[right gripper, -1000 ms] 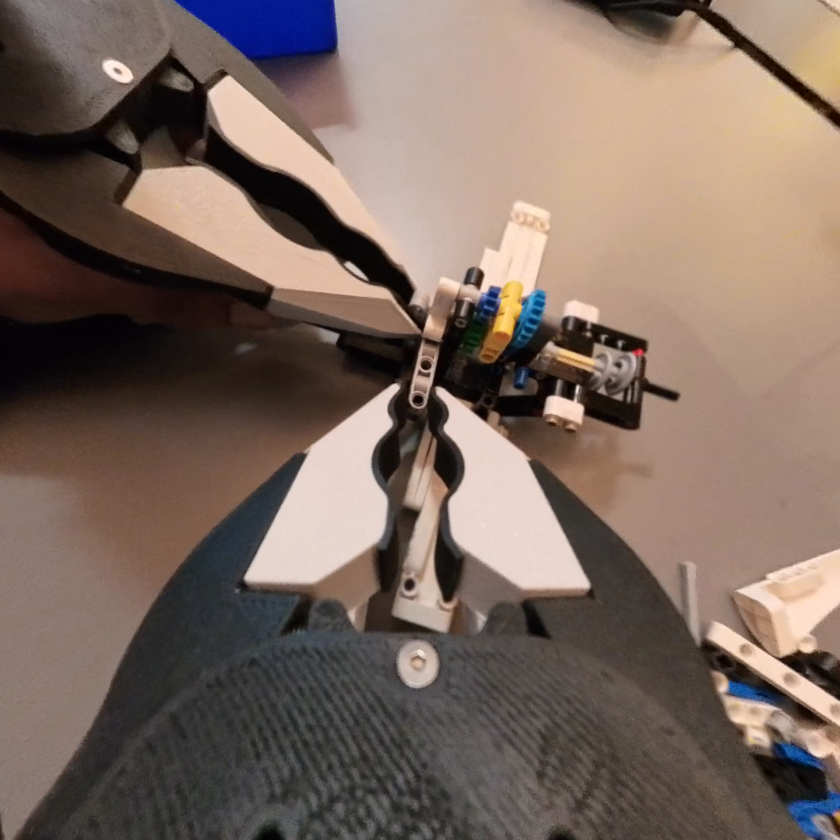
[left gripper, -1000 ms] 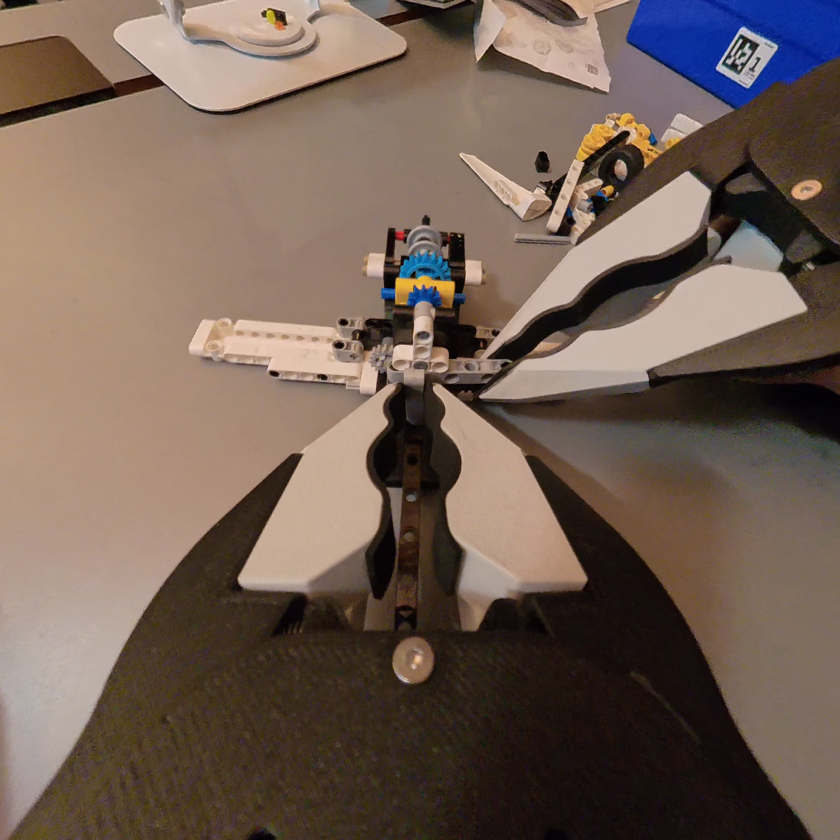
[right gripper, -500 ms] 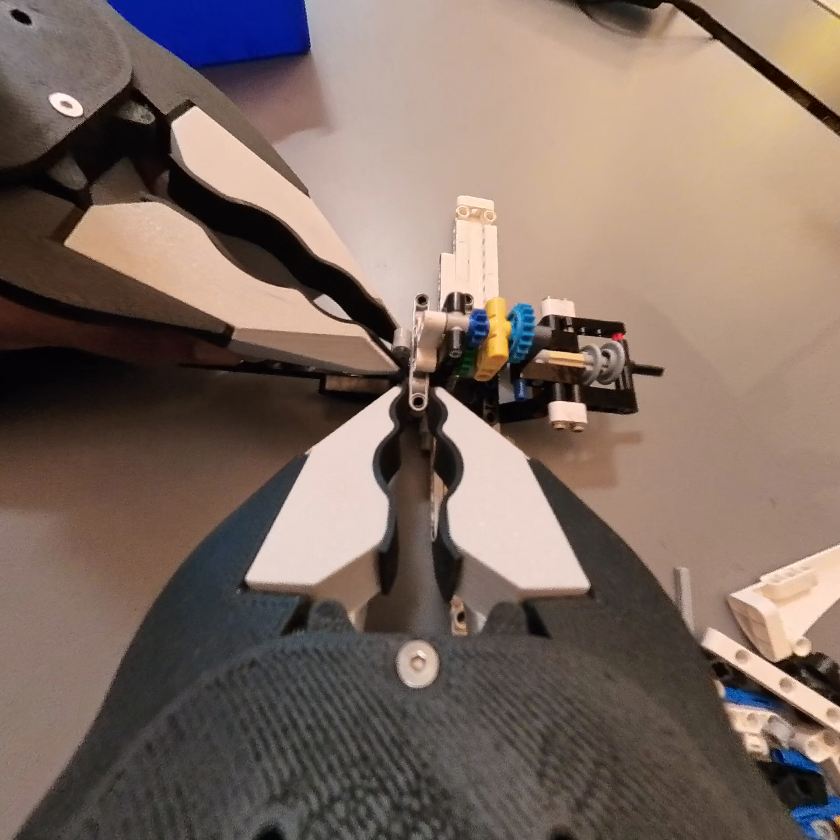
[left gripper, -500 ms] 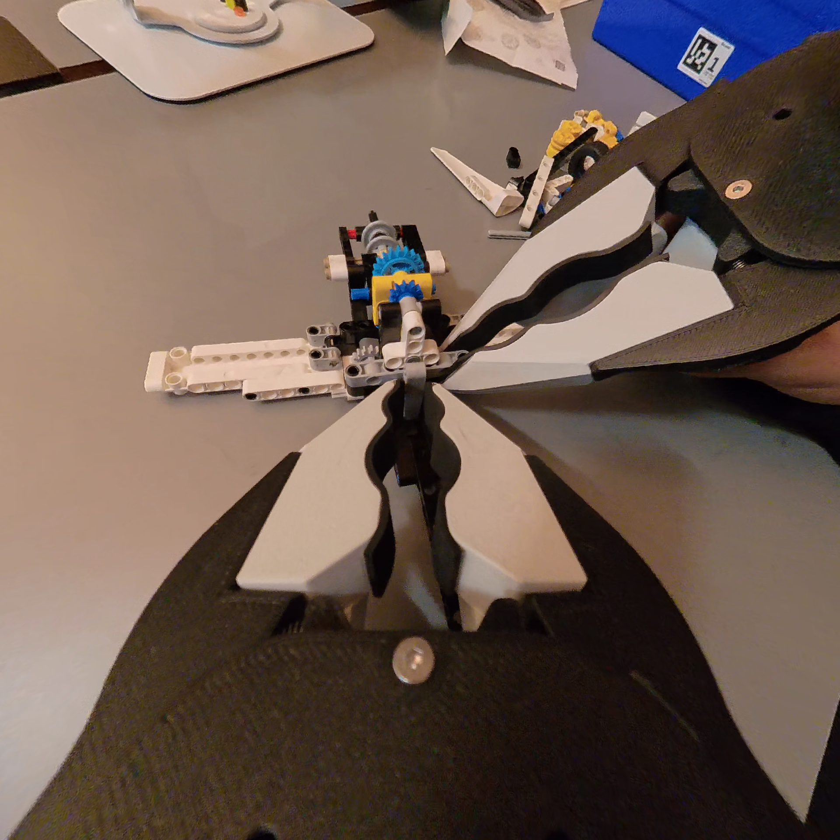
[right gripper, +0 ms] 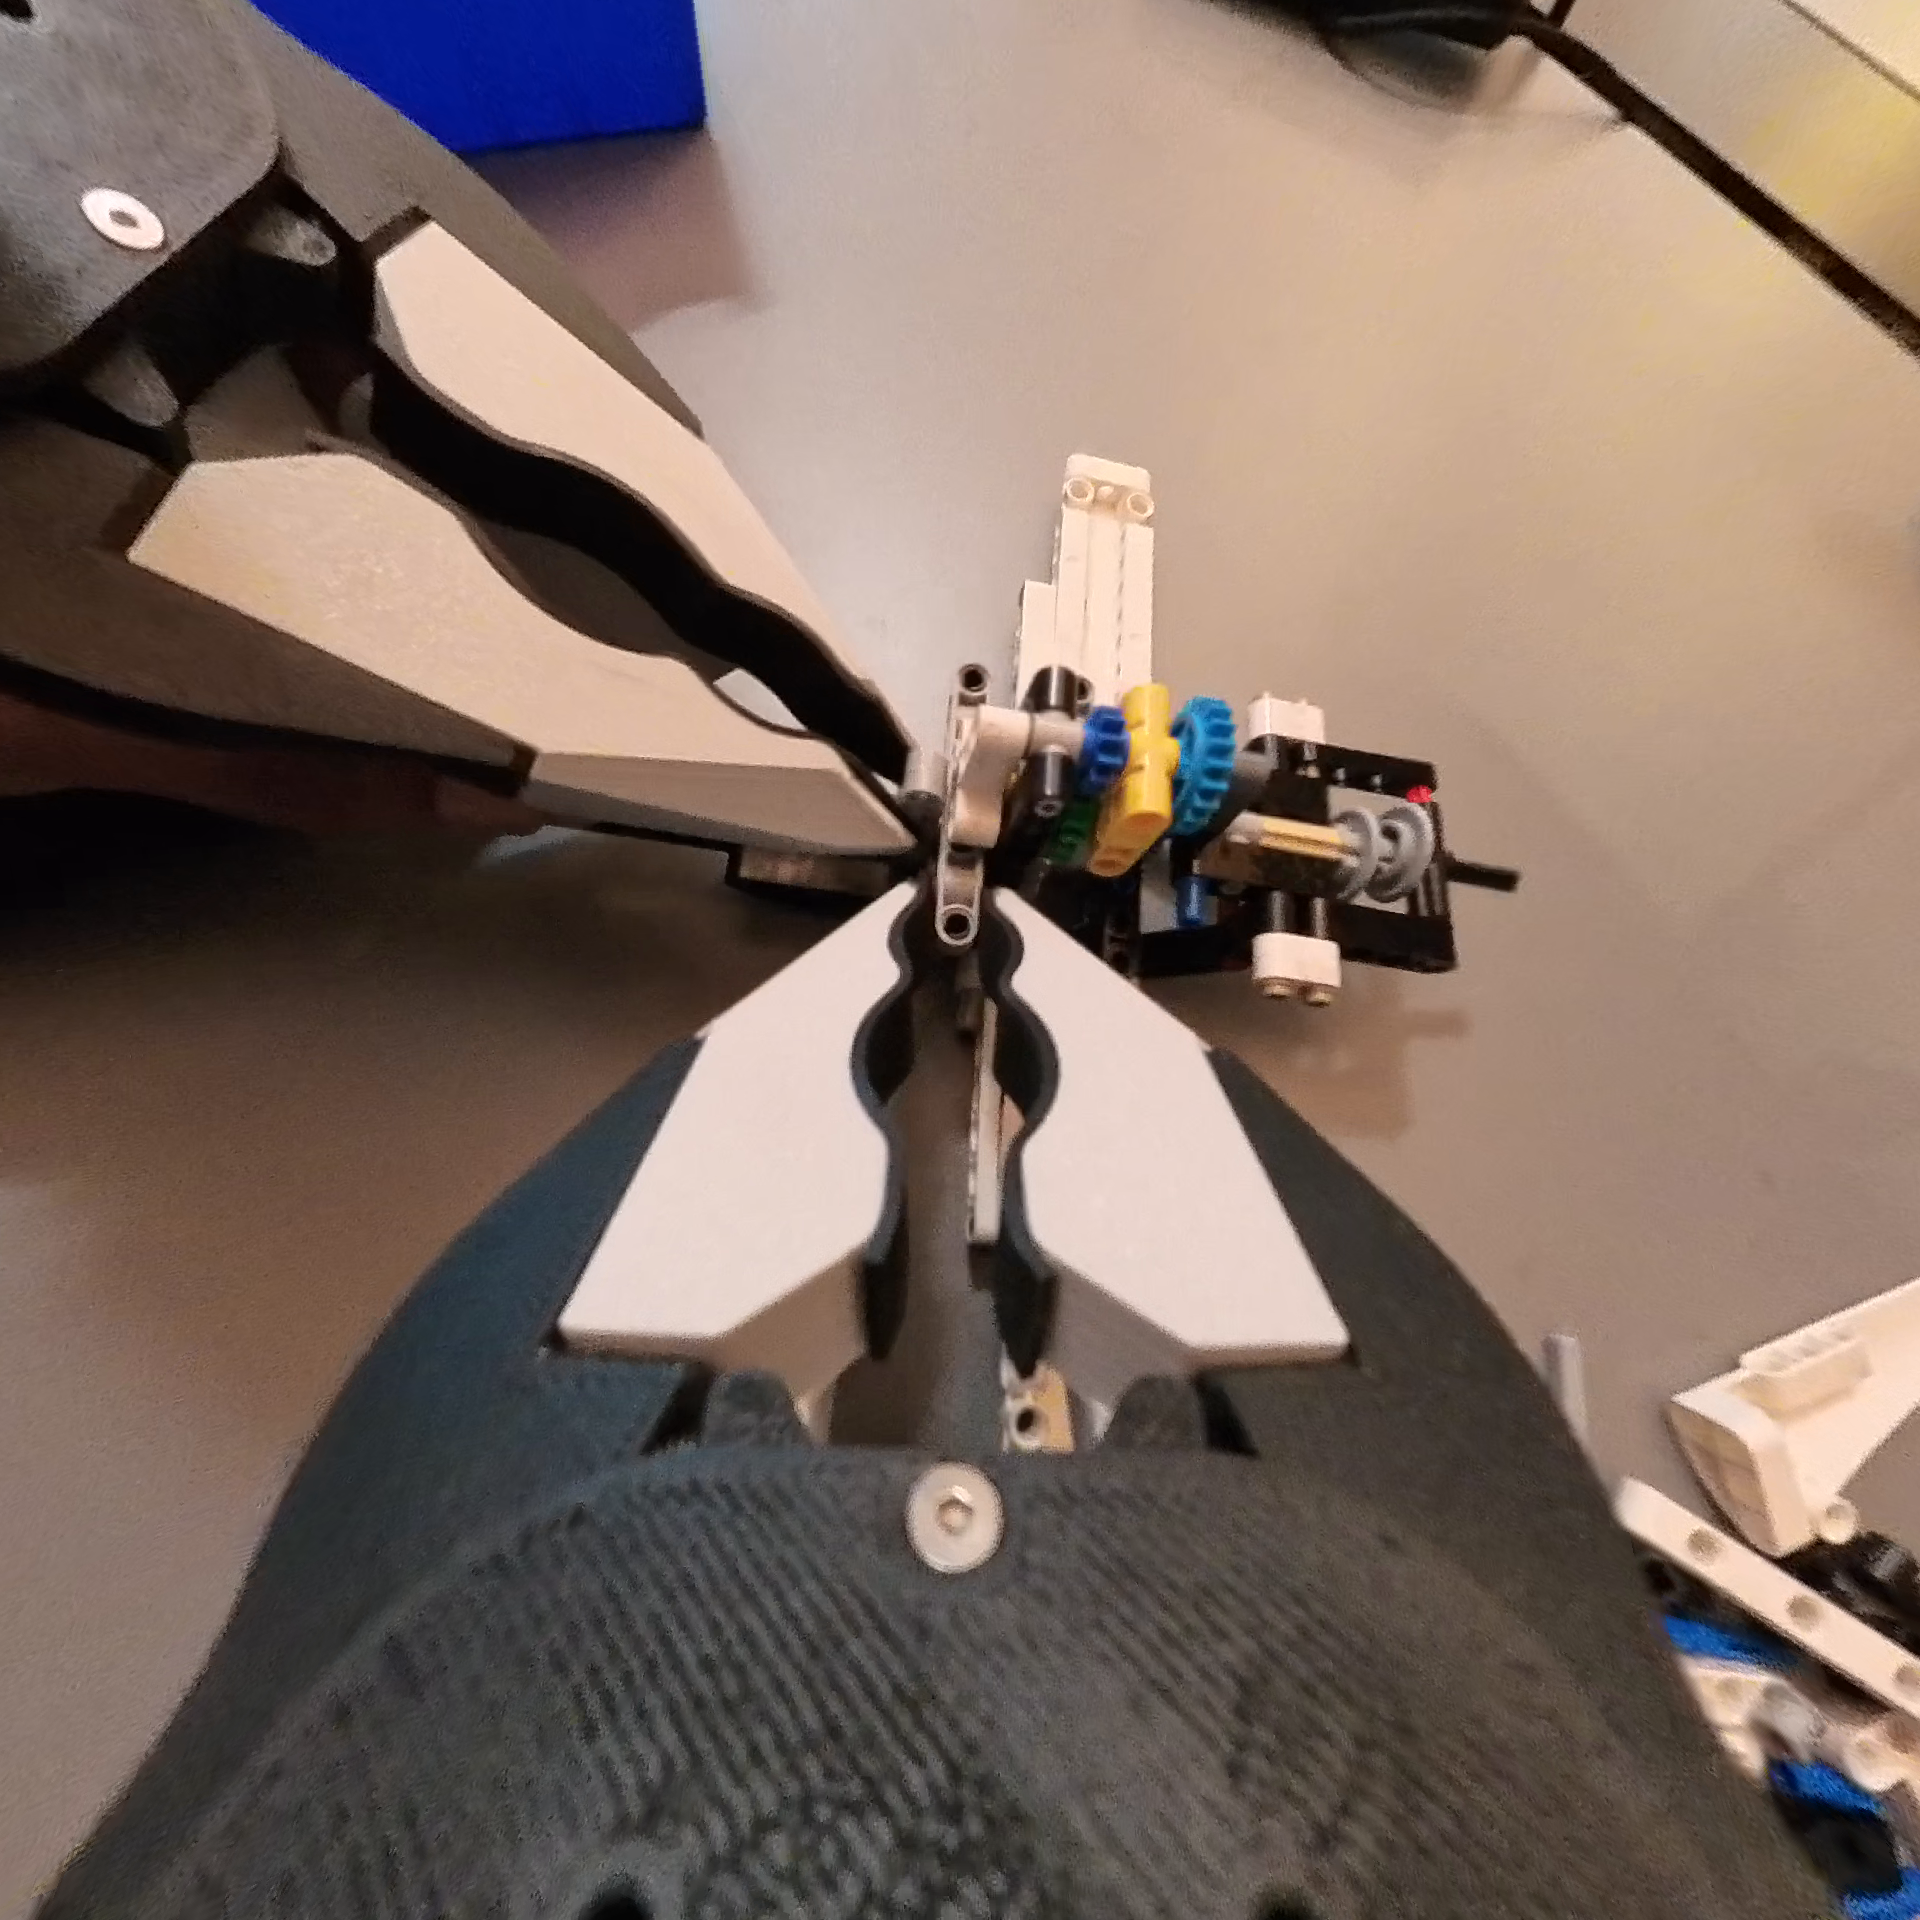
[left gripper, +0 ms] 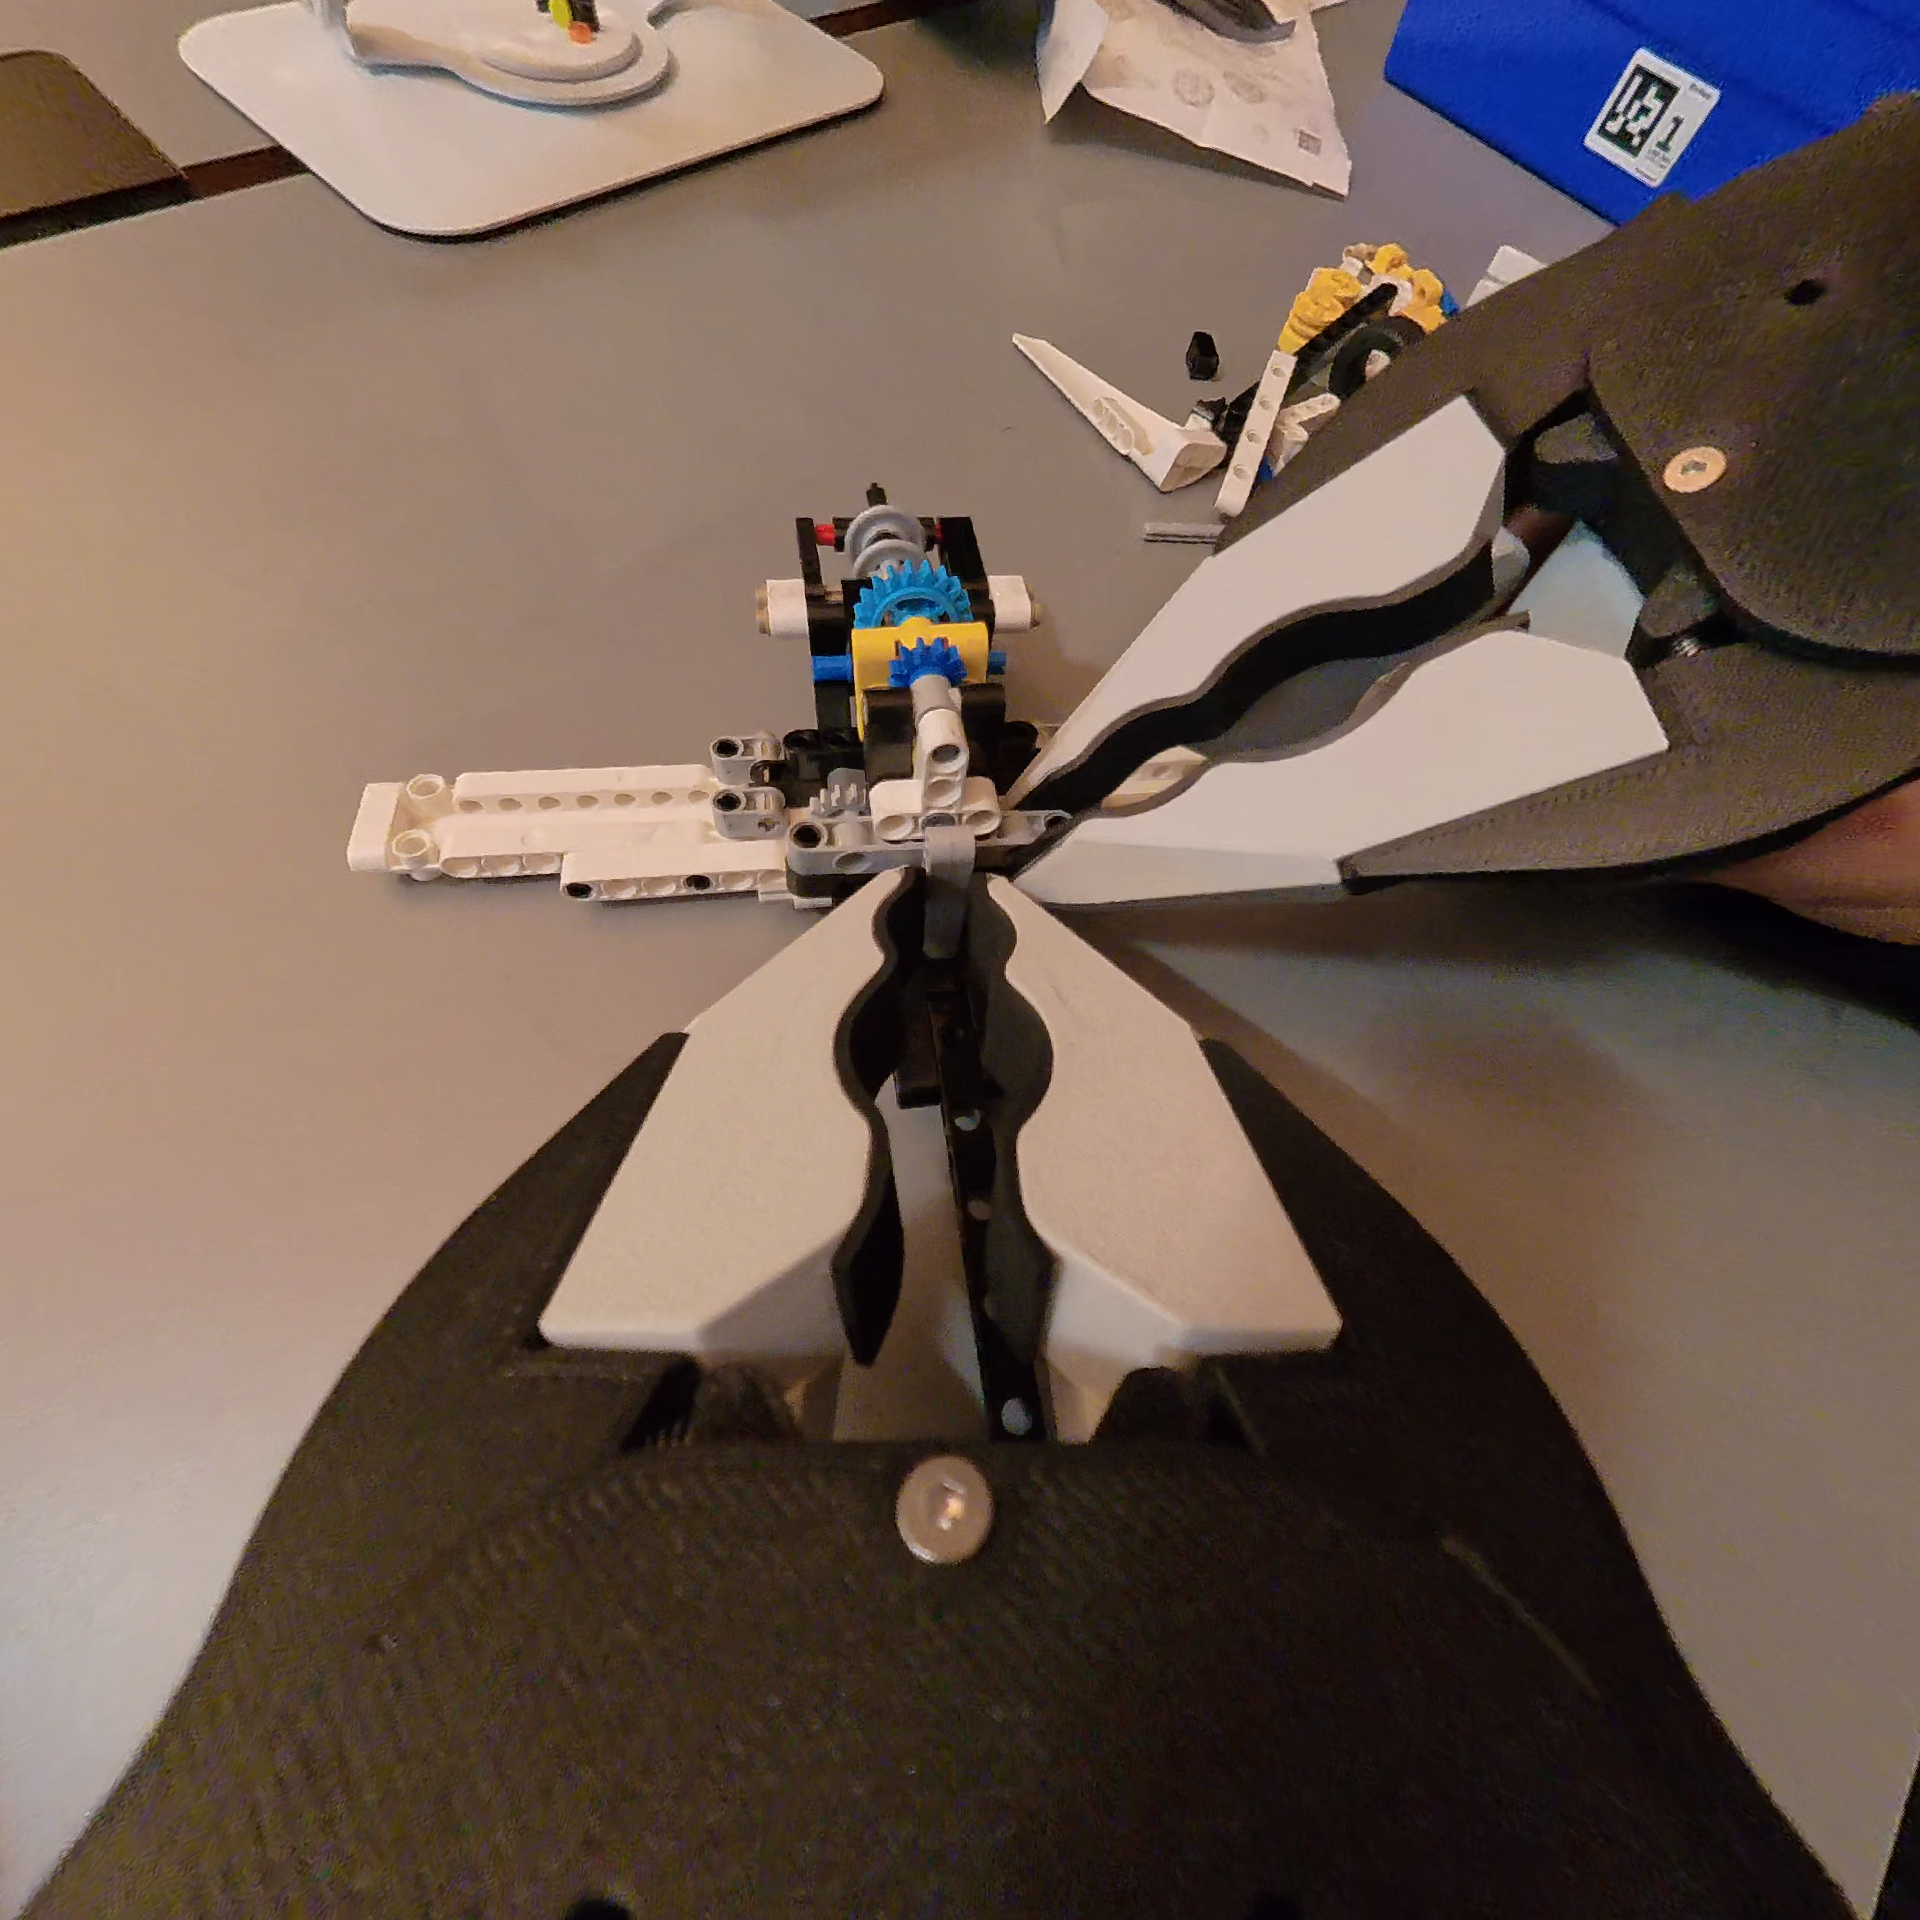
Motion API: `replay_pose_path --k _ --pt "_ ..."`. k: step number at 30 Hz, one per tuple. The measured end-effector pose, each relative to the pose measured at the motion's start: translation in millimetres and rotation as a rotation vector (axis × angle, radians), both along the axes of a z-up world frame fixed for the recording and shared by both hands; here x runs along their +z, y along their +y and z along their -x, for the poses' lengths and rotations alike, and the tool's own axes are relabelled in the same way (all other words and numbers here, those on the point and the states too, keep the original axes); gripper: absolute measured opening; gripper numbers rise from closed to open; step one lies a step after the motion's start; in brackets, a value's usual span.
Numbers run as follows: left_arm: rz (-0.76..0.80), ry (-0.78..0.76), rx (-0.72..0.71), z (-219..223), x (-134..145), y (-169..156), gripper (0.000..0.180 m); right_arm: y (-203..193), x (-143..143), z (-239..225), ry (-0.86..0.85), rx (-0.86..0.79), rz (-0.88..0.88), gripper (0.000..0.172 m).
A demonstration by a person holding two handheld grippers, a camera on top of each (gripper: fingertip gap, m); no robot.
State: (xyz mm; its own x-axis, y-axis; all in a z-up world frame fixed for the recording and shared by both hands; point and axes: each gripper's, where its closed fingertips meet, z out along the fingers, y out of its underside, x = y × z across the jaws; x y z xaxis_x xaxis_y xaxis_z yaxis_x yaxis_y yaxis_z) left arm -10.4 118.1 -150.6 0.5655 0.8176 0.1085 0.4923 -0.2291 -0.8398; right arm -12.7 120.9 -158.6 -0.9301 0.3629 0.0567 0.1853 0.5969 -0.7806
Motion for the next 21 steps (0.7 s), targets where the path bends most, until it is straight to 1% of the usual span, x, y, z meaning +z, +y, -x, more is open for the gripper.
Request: replay_pose_path --k 2,5,6,9,16,18,21 --pt "0.016 0.009 0.007 0 0 0 0.006 0 0 0 0.038 0.008 -0.003 0.007" --pt "0.051 0.031 0.016 1 0 -1 0.006 9 -1 5 0.100 0.005 -0.043 0.022" --pt "0.053 0.032 0.016 1 0 -1 0.006 11 0 3 0.101 0.008 -0.043 0.023" --pt "0.030 0.019 0.012 1 0 -1 0.006 13 1 0 0.081 0.014 -0.022 0.017" --pt "0.024 0.016 0.016 1 0 -1 0.006 17 3 -4 0.059 0.047 -0.012 0.013" --pt "0.021 0.014 0.015 1 0 -1 0.005 17 2 -8 0.032 0.070 0.002 0.007" --pt "0.016 0.012 0.014 1 0 -1 0.006 18 2 -11 -0.010 0.087 0.020 0.006"
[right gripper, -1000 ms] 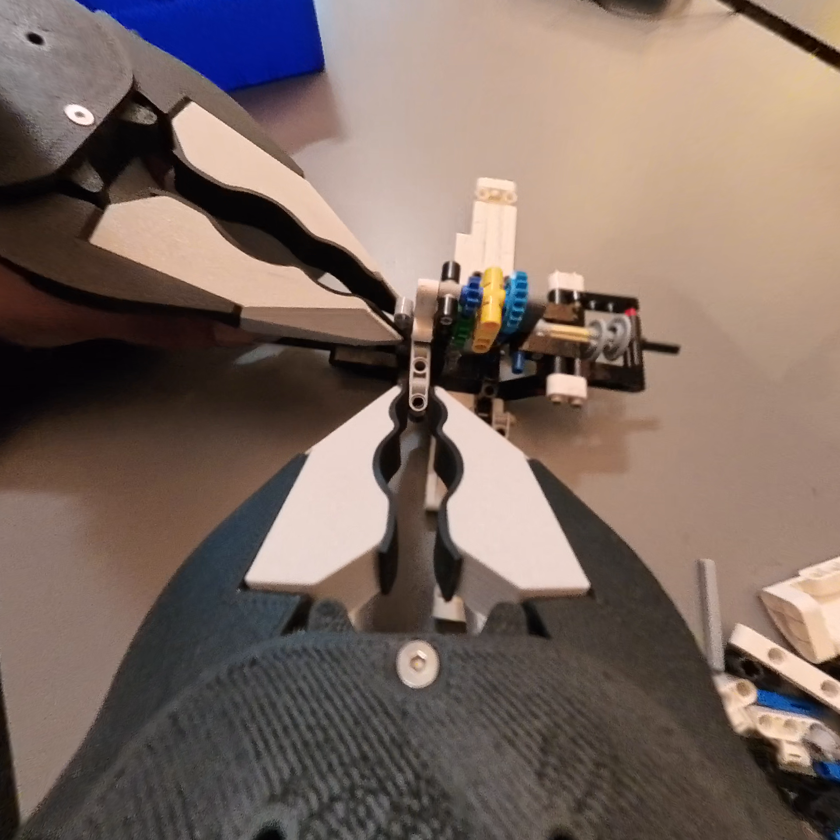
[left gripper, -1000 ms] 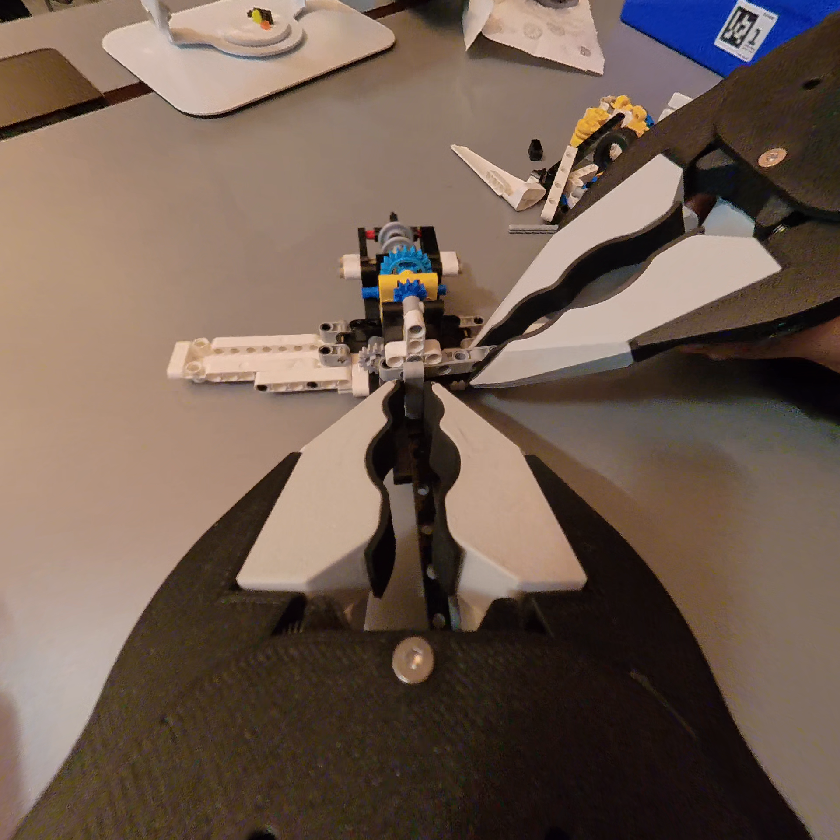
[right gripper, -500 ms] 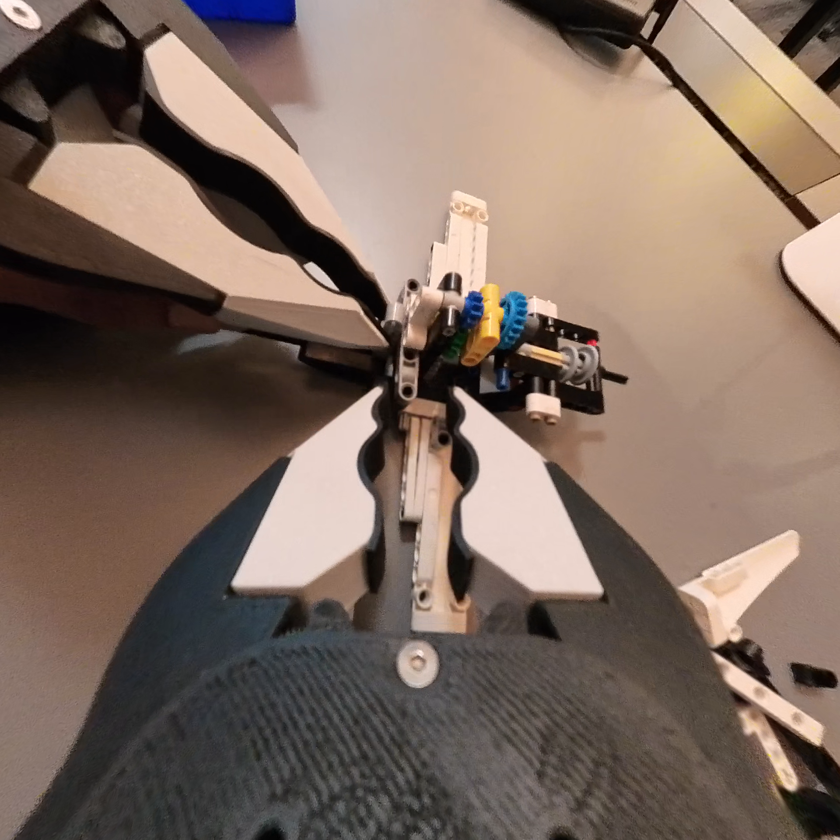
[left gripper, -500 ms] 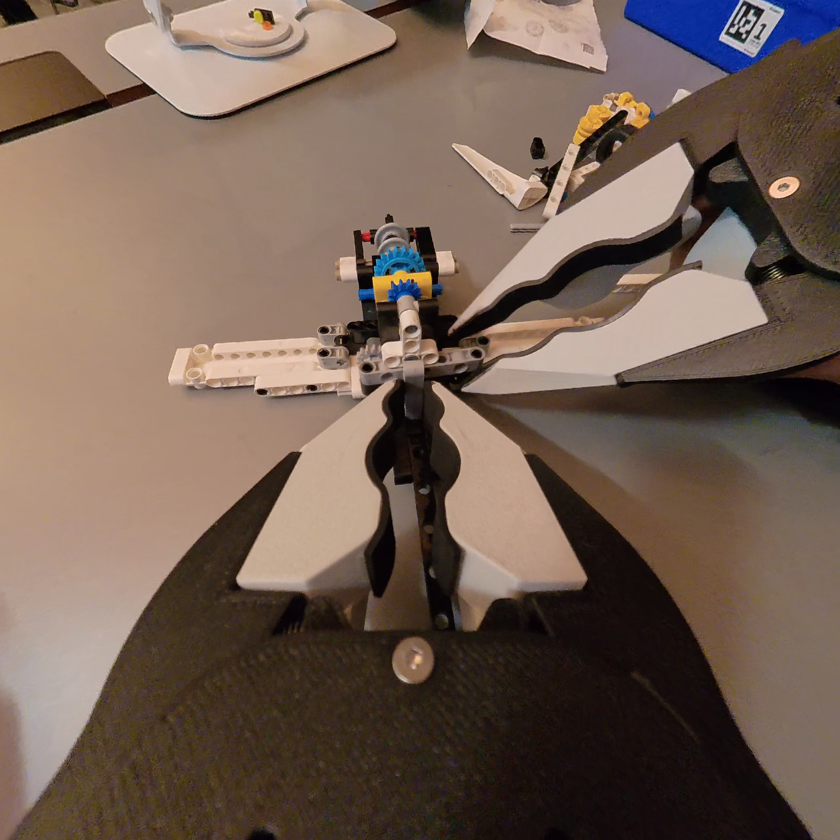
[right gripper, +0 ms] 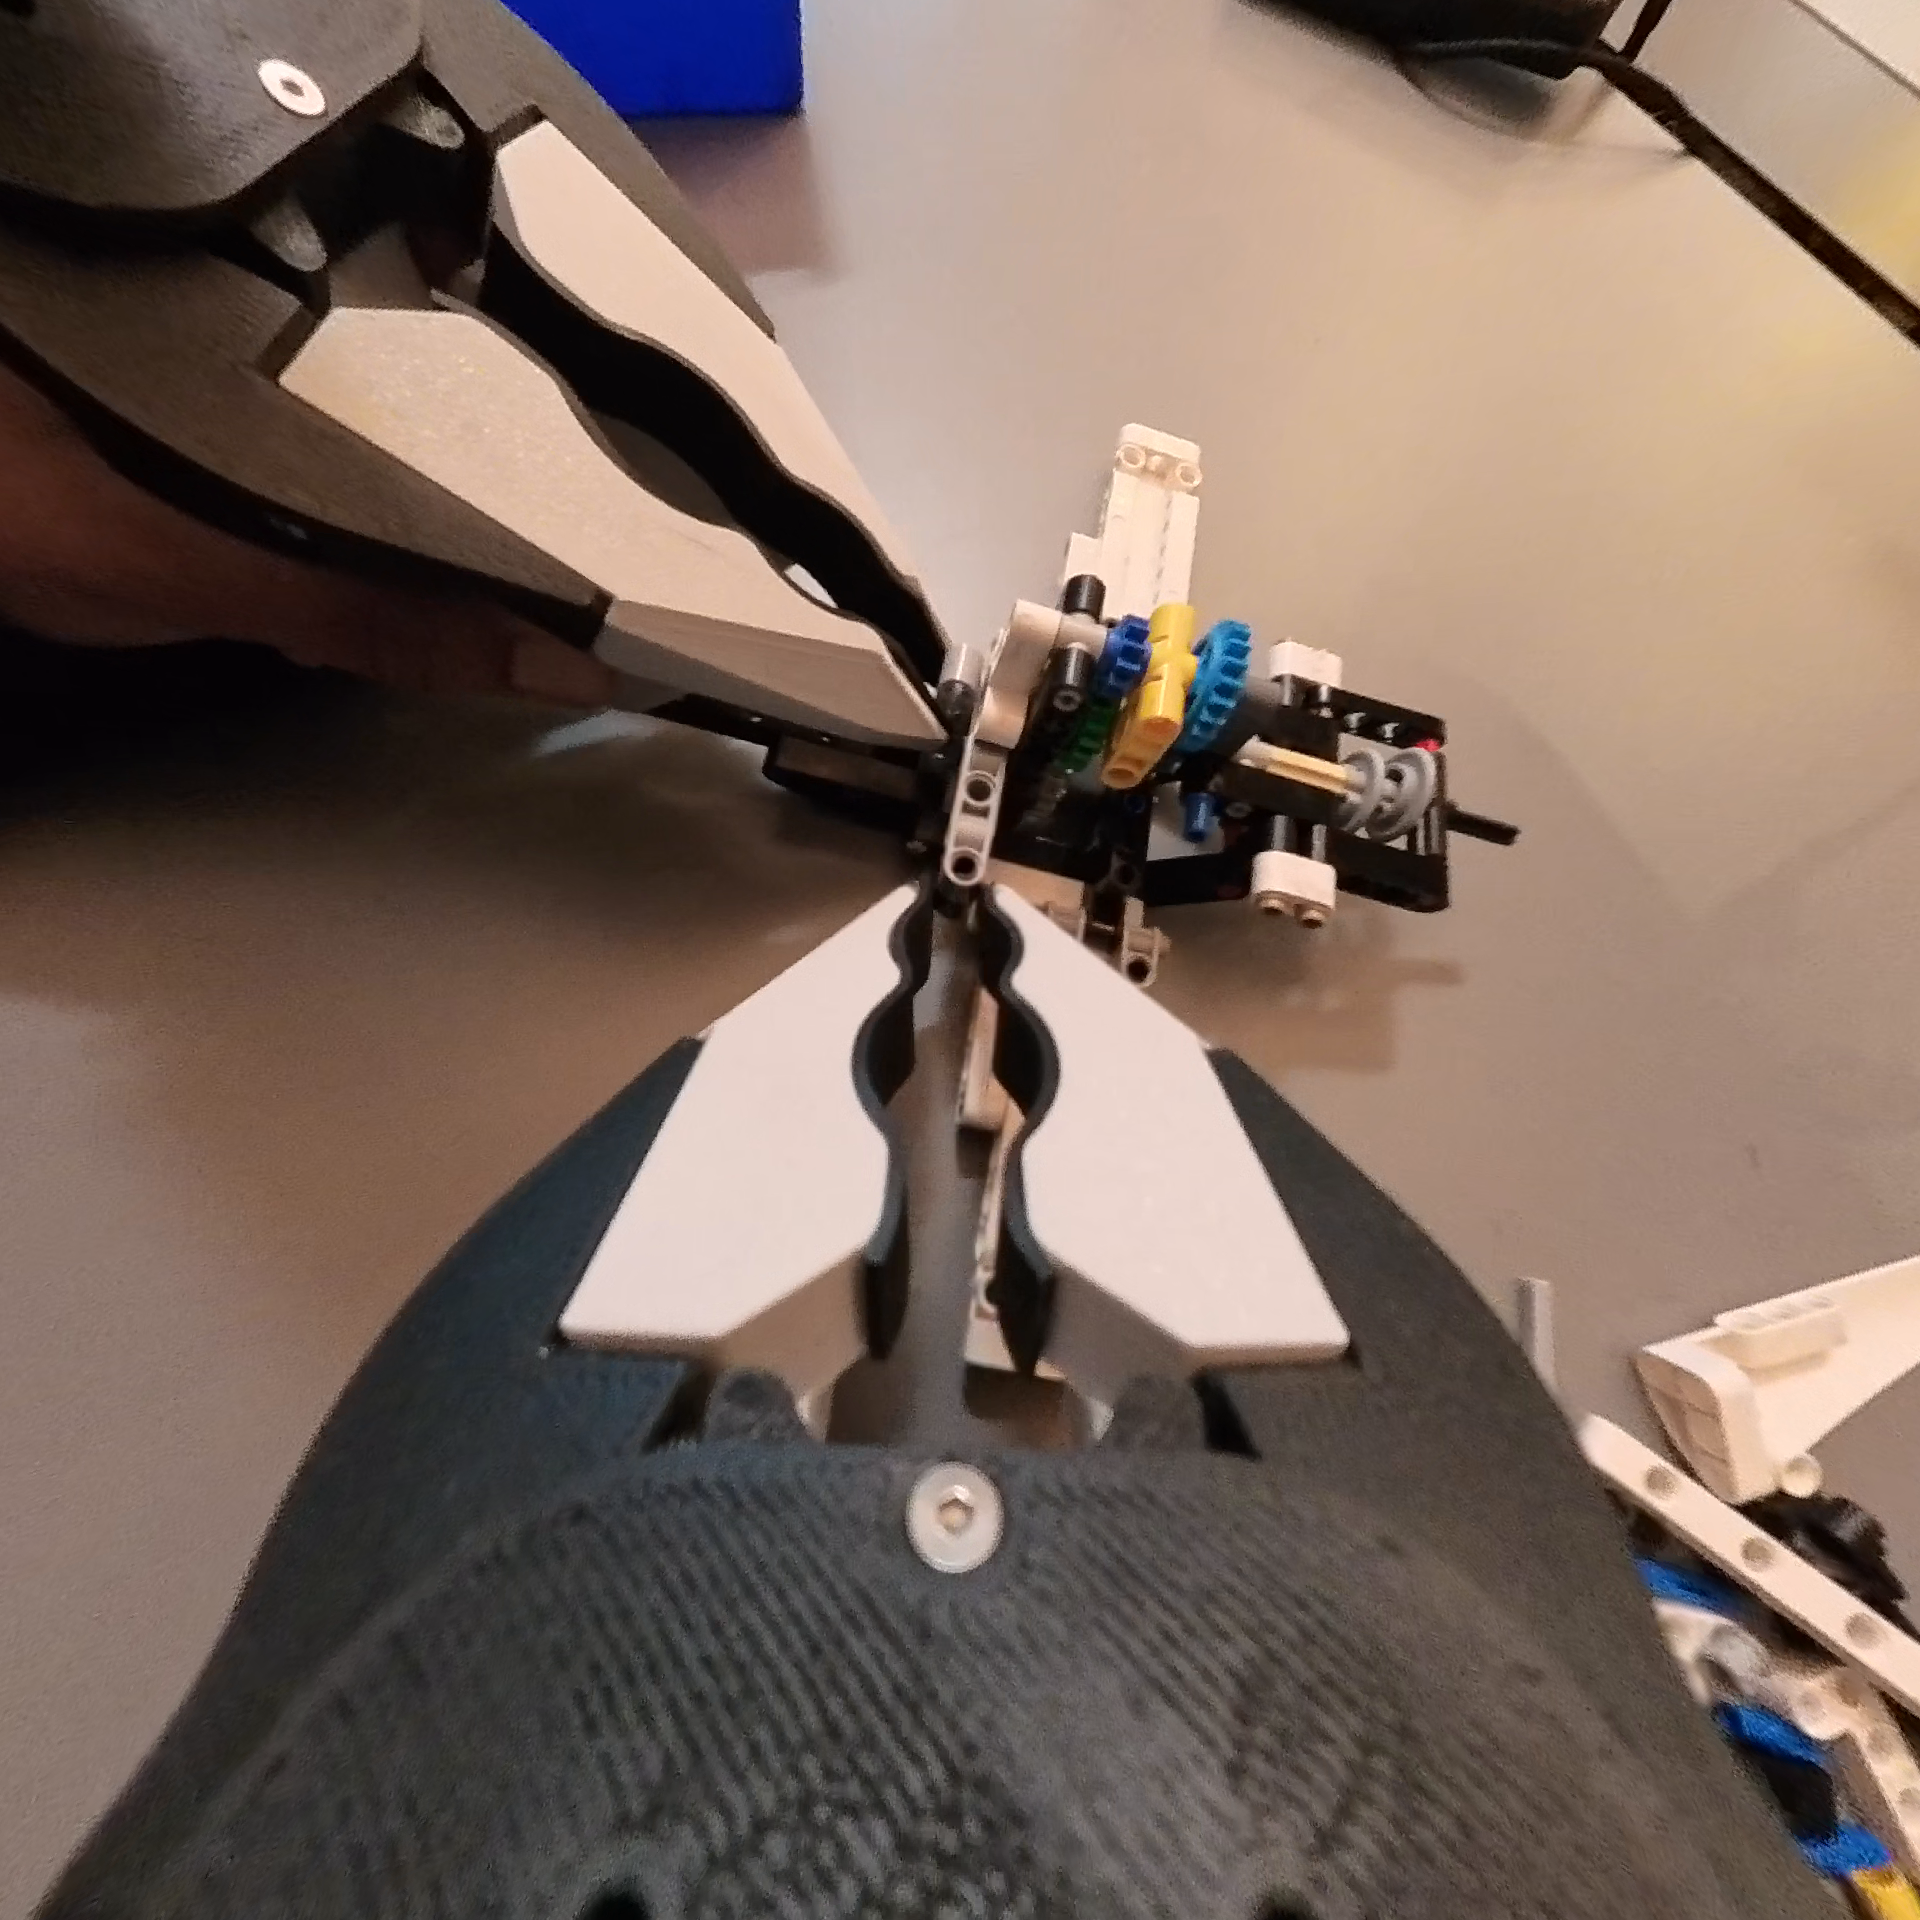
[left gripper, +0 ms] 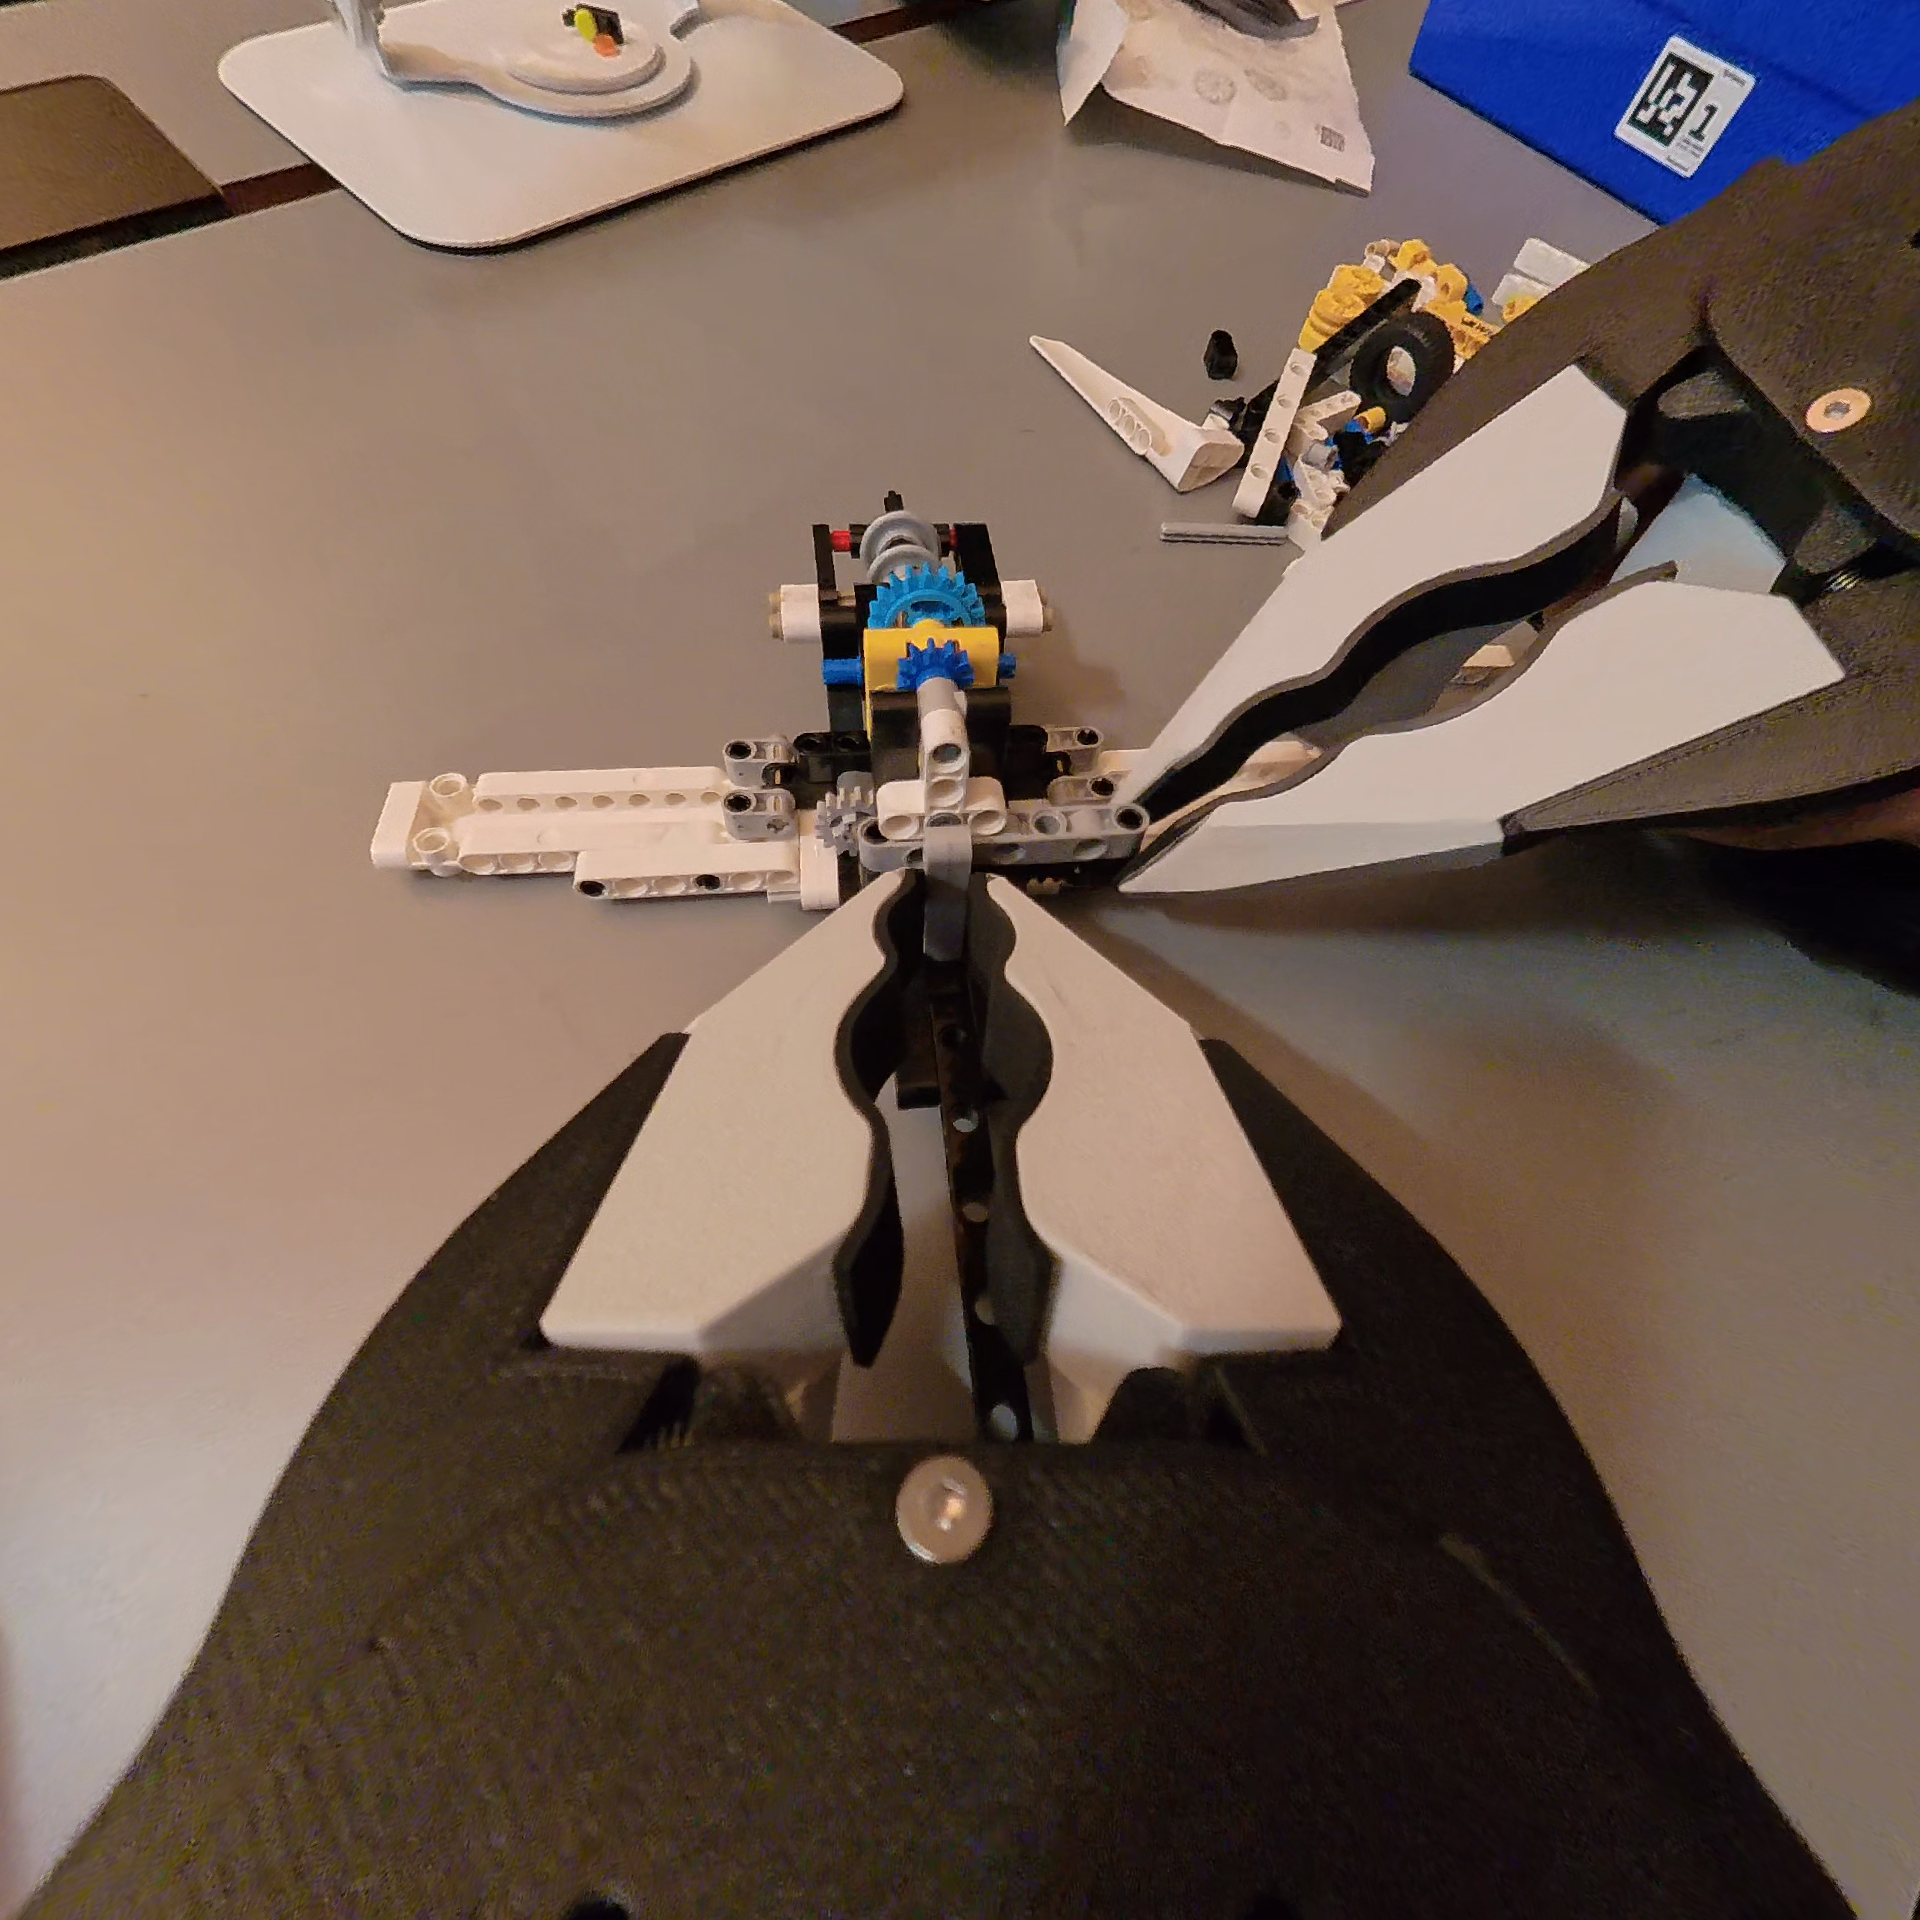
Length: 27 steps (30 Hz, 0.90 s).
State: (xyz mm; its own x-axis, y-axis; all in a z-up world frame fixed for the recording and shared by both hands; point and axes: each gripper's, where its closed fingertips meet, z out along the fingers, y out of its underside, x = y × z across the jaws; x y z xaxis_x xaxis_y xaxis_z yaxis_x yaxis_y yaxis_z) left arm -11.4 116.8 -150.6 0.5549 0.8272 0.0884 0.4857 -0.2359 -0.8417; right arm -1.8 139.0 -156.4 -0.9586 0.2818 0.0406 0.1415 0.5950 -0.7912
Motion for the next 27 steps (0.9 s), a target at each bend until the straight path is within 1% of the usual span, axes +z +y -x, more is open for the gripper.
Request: replay_pose_path --k 9,13,14,16,19,21,22,24,27 --pt "0.003 0.000 0.000 0 0 0 0.006 2 0 -3 -0.048 0.013 0.008 0.005" --pt "-0.030 -0.019 -0.008 0 0 0 0.006 1 1 -1 -0.041 0.004 0.020 0.006" --pt "-0.035 -0.022 -0.009 0 0 0 0.006 0 2 2 -0.019 -0.007 0.023 0.008" --pt "-0.032 -0.020 -0.009 0 0 0 0.006 -1 4 7 0.034 -0.030 0.019 0.034" --pt "-0.020 -0.014 -0.007 0 0 0 0.006 -4 0 7 0.046 -0.027 -0.008 0.039" --pt "-0.023 -0.016 -0.009 0 0 0 0.006 -8 -1 8 0.050 -0.038 -0.017 0.036" --pt "-0.027 -0.018 -0.009 0 0 0 0.006 -9 -1 10 0.053 -0.049 -0.022 0.031" --pt "-0.027 -0.019 -0.008 0 0 0 0.006 -11 -3 9 0.042 -0.049 -0.035 0.012" --pt "0.011 0.003 0.002 0 0 0 0.006 -11 -2 6 0.000 -0.056 -0.015 0.007"
